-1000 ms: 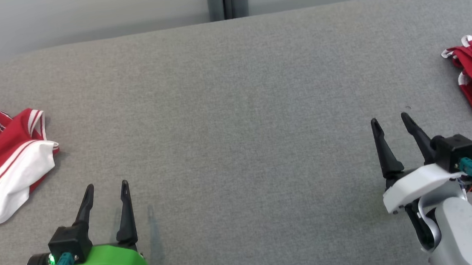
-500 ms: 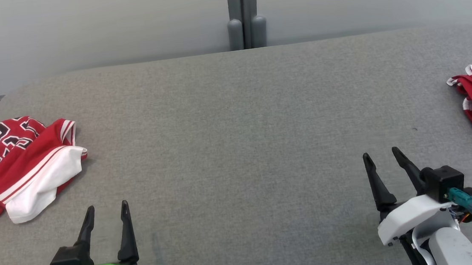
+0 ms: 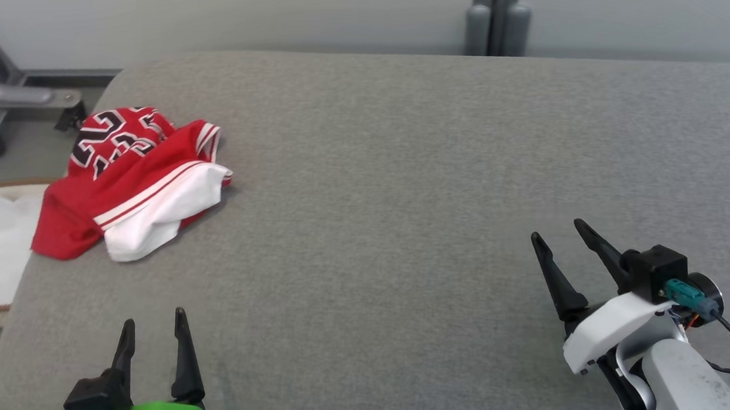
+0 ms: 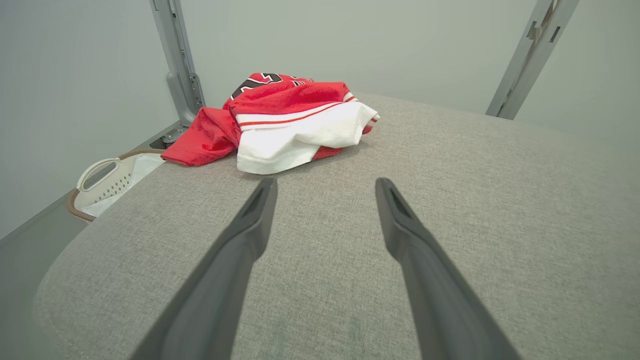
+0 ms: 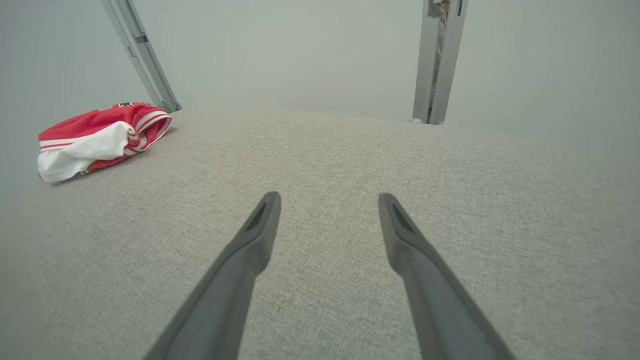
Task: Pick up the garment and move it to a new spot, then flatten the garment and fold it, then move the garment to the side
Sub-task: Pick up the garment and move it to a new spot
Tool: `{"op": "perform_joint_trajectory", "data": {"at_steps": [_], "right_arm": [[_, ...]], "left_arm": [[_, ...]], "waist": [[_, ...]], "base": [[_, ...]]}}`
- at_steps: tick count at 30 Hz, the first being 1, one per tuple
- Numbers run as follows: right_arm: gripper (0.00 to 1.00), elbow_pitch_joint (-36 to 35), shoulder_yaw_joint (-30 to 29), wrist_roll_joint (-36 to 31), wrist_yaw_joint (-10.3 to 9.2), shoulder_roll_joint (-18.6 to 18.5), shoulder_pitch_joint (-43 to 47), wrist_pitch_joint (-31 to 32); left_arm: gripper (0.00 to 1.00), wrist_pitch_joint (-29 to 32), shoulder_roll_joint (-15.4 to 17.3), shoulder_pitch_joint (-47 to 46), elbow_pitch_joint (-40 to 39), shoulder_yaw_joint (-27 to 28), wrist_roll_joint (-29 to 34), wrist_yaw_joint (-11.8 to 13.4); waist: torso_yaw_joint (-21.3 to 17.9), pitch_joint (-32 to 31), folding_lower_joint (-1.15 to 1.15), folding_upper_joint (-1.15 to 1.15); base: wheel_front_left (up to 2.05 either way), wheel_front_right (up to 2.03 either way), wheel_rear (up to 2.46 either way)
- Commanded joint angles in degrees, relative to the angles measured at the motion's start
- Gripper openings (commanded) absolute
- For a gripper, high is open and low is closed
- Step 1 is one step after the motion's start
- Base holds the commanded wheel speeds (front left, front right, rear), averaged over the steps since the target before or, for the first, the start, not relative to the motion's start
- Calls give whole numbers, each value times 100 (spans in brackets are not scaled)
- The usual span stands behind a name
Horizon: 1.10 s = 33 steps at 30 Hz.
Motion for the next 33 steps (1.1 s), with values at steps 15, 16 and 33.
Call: {"op": "perform_joint_trajectory", "data": {"at_steps": [15,16,33], "right_arm": [[100,265,179,-92,-11,-30,-327,-25],[100,267,196,-113,-11,-32,-350,-25],[100,-51,100,-880,-11,-30,-1483,-25]], "left_arm": [[100,-1,0,74,166,205,-454,17],[100,-1,-1,29,167,190,-506,17],[100,-1,547,-2205,728,-175,-1368,18]], "waist": [[1656,490,0,0],[1617,539,0,0],[848,2292,0,0]], "base": [[0,0,0],[0,0,0],[0,0,0]]}}
